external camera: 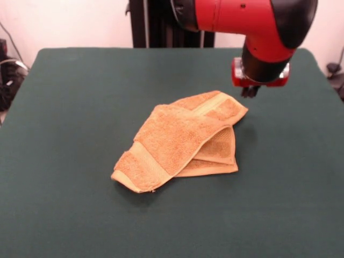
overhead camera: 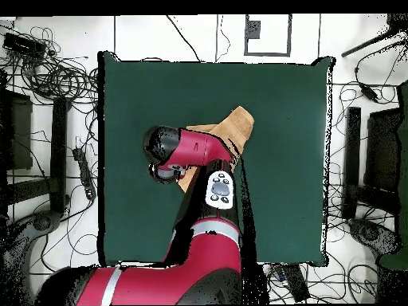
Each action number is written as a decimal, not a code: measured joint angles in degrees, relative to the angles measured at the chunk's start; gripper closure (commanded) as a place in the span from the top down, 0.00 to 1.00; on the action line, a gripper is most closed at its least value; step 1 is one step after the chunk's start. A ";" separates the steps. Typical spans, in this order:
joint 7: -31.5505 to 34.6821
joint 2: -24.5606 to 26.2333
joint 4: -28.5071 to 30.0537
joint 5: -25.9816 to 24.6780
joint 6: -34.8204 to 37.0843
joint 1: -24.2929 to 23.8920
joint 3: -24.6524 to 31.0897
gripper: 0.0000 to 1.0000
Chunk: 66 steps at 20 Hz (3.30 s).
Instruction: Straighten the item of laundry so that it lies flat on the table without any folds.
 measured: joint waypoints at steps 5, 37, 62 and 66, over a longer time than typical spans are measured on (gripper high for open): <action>0.00 -0.72 -0.10 -4.60 0.00 0.05 -0.21 0.00; 0.00 7.55 -31.28 -14.02 3.52 -2.36 -0.27 0.00; 0.00 -0.10 -13.02 -14.34 -6.66 -6.00 -0.08 0.00; 0.00 0.04 -12.50 -14.23 -8.56 -5.82 -0.07 0.00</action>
